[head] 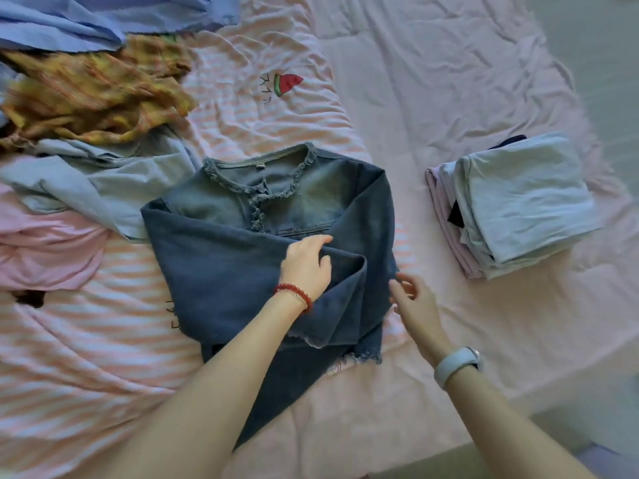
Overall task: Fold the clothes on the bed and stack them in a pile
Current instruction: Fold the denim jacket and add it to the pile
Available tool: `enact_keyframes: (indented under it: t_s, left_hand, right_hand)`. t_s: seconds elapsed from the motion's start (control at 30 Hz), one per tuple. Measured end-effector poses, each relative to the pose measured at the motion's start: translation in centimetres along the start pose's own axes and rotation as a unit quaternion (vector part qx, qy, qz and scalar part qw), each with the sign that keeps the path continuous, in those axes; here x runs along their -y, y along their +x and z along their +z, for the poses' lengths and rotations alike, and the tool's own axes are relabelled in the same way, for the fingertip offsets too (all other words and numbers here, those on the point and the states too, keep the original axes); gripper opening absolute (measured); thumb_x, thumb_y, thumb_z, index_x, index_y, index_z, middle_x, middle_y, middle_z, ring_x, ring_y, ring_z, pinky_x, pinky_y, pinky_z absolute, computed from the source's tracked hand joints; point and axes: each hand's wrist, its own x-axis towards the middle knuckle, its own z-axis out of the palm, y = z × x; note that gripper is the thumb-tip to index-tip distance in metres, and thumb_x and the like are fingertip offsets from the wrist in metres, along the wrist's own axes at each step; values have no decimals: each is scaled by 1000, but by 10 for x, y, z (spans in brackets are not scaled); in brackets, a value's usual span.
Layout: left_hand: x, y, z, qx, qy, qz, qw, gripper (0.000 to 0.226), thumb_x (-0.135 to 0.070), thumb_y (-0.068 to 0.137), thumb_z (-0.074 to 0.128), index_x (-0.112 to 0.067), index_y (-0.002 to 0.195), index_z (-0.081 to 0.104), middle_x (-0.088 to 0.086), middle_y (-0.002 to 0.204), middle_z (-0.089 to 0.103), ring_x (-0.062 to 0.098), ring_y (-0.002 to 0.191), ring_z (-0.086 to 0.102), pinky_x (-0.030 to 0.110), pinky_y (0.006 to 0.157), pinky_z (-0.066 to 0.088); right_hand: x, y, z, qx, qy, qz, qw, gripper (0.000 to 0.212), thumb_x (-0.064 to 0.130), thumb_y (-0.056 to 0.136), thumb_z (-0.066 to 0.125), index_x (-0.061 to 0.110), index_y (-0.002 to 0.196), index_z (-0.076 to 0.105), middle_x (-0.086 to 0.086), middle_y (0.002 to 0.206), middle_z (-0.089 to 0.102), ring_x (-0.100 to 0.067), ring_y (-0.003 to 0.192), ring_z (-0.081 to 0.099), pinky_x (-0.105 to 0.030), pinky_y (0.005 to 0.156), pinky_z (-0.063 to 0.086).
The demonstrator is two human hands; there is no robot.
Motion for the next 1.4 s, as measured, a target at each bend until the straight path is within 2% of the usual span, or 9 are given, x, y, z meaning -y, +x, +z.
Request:
enact_keyframes:
  t_s: [0.1,0.23,0.47,0.63,0.83,0.93,1.07,1.23,1.4]
  left_hand:
    - [33,12,-23,7,256,-3,967,46,-34,94,45,-29,139,36,-5,147,32,21,138,19,50,112,12]
    - [46,25,-49,33,341,2,939,37,-42,93,44,-29,127,49,-1,123,50,20,124,40,52,111,7]
    - [40,10,-85,-3,201,61,978,22,-35,93,49,-20,94,66,-1,93,66,23,89,60,31,73,42]
    - [48,17,-120,-176,165,52,969,17,-30,88,59,-20,98,69,7,99,67,30,100,56,41,89,36]
    - [72,-33,-71,-278,84,-75,954,30,-23,81,67,-9,107,61,13,106,58,35,104,51,44,87,37]
    - [100,-89,-25,-238,74,-130,960,15,-20,80,69,-9,89,63,10,89,61,35,92,54,41,79,37]
    - [131,-129,5,-52,215,-257,941,32,-42,89,53,-17,109,57,1,106,60,25,109,48,39,87,32]
    - [135,-148,-26,-10,8,-140,990,24,-29,93,51,-21,70,48,-2,68,59,20,71,58,32,60,36]
    - [122,-134,-74,-84,-53,-50,994,10,-36,86,56,-30,88,64,-21,80,64,6,80,59,25,72,44]
  right_hand:
    - [-4,-11,30,75,-76,-7,994,41,47,83,59,26,117,47,11,100,57,-2,89,55,-16,67,41]
    - [7,-10,70,86,-34,121,988,77,66,74,56,17,130,36,1,122,50,-22,111,50,-32,84,41]
    - [26,13,52,34,-138,41,989,9,15,88,43,10,96,45,-10,96,52,-30,91,52,-36,77,42]
    - [67,45,-10,-89,-207,-156,962,10,27,89,56,23,96,60,-1,89,62,-28,92,58,-31,69,36]
    - [88,76,-2,-137,-417,-155,885,42,19,91,49,15,132,45,-12,134,43,-30,127,35,-51,109,14]
    - [65,45,26,-101,-414,-268,864,43,9,87,52,8,130,50,-15,132,46,-33,124,40,-55,108,21]
    - [25,7,69,56,-432,-335,835,42,4,86,54,5,128,52,-19,134,46,-37,129,38,-54,106,29]
    - [3,-3,89,127,-488,-280,817,49,22,95,44,18,143,33,-10,155,13,-30,144,4,-48,113,14]
    - [20,-15,86,140,-406,-371,823,43,12,92,48,12,135,47,-12,147,35,-32,139,25,-52,112,22]
